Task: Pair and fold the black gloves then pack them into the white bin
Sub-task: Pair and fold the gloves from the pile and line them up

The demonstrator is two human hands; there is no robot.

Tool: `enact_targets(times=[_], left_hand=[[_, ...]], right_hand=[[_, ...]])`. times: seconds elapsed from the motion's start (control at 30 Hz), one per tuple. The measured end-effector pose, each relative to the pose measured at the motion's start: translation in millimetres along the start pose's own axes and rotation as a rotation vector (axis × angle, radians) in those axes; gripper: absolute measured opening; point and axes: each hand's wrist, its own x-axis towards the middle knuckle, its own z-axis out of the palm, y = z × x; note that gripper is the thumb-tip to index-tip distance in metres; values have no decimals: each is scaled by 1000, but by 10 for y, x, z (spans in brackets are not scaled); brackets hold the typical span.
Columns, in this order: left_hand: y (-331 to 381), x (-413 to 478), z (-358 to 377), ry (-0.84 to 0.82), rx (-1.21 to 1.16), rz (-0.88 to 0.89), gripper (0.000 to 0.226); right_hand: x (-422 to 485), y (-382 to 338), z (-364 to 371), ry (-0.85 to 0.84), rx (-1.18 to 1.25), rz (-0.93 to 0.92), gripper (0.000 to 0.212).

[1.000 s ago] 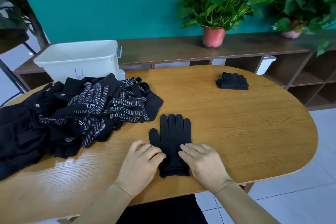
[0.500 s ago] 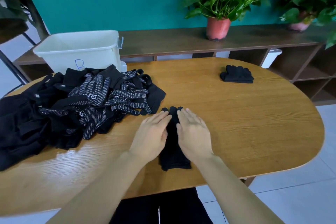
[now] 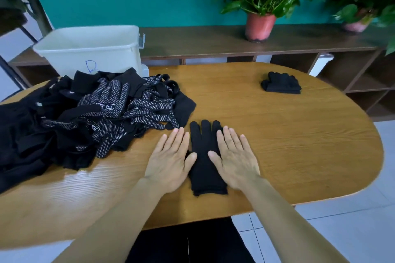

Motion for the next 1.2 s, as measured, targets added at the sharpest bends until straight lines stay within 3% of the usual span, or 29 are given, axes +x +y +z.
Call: enact_targets(times=[0.13,0.23,0.33,0.4,0.57,0.63,0.8,1.0,1.1,1.2], left_hand=[[-46,-221,-79,109,-52,-15,78],[114,-388,-111,136,-125,123,69],[182,-512,37,105,-31,251,64],[123,-578,107,100,35,259,62],[-113,-657,47,153,52,290,63],[-77,-657,-38,207,-15,318,64],[139,-554,-107,323,-146,405,51],[202,-460,-74,436,-156,439,25],[240,-467,-64,526,-239,412,14],[247,-541,-22,510,-337,368,15]], right_hand=[[-180,168,-63,26,35,35,90],[-379,-20,-96,74,104,-87,83],[-540,-181,-16,-3,95,-240,74],[-568,-90,-1,-30,75,-244,74],[-599,259,-7,-17,-12,-153,96],[-643,290,-9,115,15,-152,96],[-737,224,85,436,16,-313,64],[-684,189,148,447,-6,-424,69],[-630,159,143,446,101,-405,70],[-589,126,180,483,230,-375,59]])
